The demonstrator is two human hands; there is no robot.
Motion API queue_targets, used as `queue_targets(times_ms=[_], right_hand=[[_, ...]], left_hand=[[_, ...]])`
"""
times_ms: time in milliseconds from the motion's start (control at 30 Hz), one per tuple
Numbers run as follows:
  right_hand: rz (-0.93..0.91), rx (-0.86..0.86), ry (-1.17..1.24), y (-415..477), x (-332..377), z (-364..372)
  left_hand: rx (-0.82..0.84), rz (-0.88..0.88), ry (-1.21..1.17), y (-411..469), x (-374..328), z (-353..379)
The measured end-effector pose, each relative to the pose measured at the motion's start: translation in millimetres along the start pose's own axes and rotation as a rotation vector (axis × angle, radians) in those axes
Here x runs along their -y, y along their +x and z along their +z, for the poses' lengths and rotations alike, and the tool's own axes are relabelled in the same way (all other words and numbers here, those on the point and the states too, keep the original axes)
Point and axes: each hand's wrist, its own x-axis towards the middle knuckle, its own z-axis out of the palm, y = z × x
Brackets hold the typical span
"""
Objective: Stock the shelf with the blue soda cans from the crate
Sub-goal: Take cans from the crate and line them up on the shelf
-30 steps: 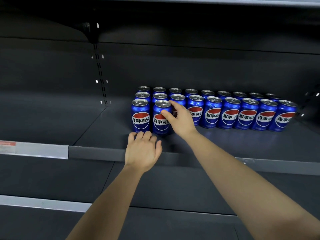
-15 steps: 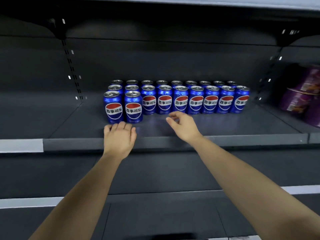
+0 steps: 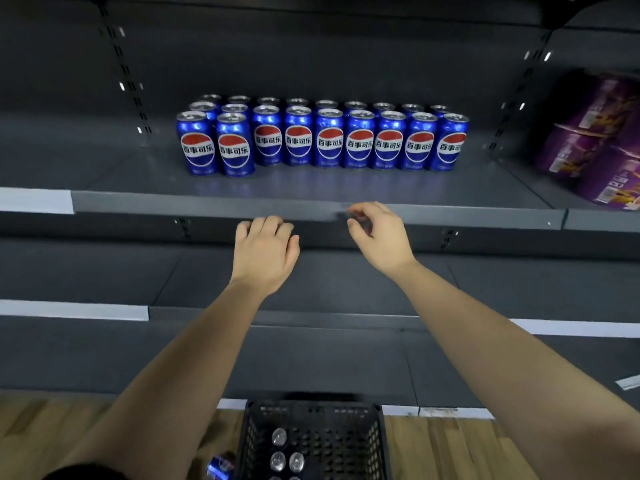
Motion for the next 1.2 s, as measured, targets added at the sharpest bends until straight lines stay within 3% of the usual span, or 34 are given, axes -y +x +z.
queue_targets(times_ms=[433,700,1200], right_hand=[[0.202,0.445,-0.056,-136.4,-108.2,50.4],[0.29,0.69,-0.045,-203.9,-169.3,157.1],[0.444,0.912,-0.025,-379.2,-349.7,397.5]], left_hand=[[0.361,-0.132,0.072,-159.2,-53.7,70.1],[0.452,-0.196,0.033,-241.5,-22.9,166.7],[0.569,-0.269,-0.071,-431.0,12.7,426.8]])
